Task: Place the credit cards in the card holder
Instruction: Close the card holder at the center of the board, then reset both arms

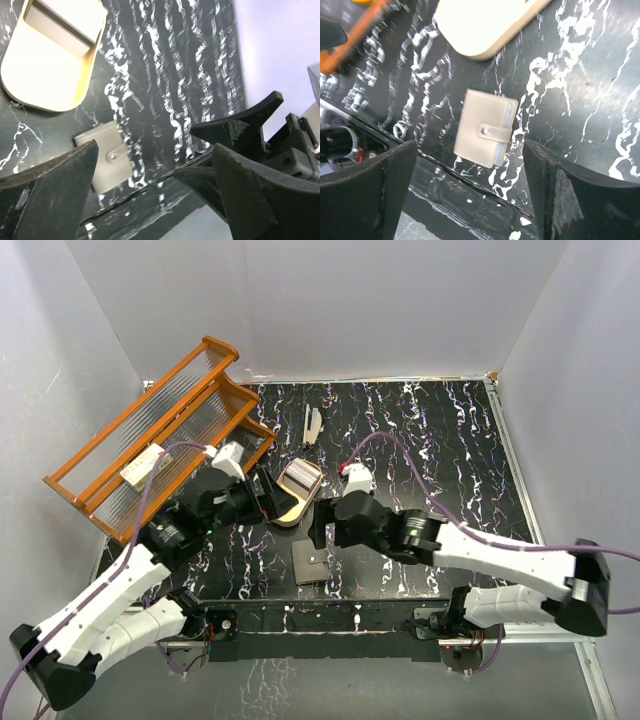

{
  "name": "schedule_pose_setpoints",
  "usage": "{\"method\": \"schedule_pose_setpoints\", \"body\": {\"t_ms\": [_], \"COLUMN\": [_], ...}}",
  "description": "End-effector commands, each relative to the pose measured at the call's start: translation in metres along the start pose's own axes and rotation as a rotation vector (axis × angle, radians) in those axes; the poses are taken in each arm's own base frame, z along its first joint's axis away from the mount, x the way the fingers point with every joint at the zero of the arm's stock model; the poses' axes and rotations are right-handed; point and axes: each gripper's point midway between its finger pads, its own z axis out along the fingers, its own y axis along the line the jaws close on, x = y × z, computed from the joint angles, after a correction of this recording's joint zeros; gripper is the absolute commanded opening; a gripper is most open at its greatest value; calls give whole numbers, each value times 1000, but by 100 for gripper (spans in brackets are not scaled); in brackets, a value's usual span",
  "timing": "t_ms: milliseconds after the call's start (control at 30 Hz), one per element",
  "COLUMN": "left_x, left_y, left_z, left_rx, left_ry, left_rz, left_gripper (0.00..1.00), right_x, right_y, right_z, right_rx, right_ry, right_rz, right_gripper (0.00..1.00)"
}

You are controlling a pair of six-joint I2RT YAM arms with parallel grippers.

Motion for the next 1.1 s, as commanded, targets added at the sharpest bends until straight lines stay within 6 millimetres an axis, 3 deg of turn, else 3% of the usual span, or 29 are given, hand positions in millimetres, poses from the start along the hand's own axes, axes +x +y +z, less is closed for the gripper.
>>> {"method": "schedule_pose_setpoints", "body": {"t_ms": [0,200,333,700,1067], "left_x": [-24,-50,-55,-56,-54], "left_y": [-2,-44,-56,-35,-24], "left_z": [-45,-97,-116,-139,-137], "left_rx": [-58,90,151,100,86], "left_ry": [-65,-144,-171,-255,-291], "left_rz": [80,165,198,151,127], "left_gripper": [99,99,99,99,99], "right_x": [-66,-108,-117,-101,-97], "right_y": [11,6,5,-11,-13], "right_z": [-59,-121,-143,-148,-150], "right_rx": [-61,-110,-164,-202,-204], "right_ry": [-211,-355,-405,-423,-410], "right_rz": [79,133,169,246,246], "right_gripper": [97,98,98,98,98]}}
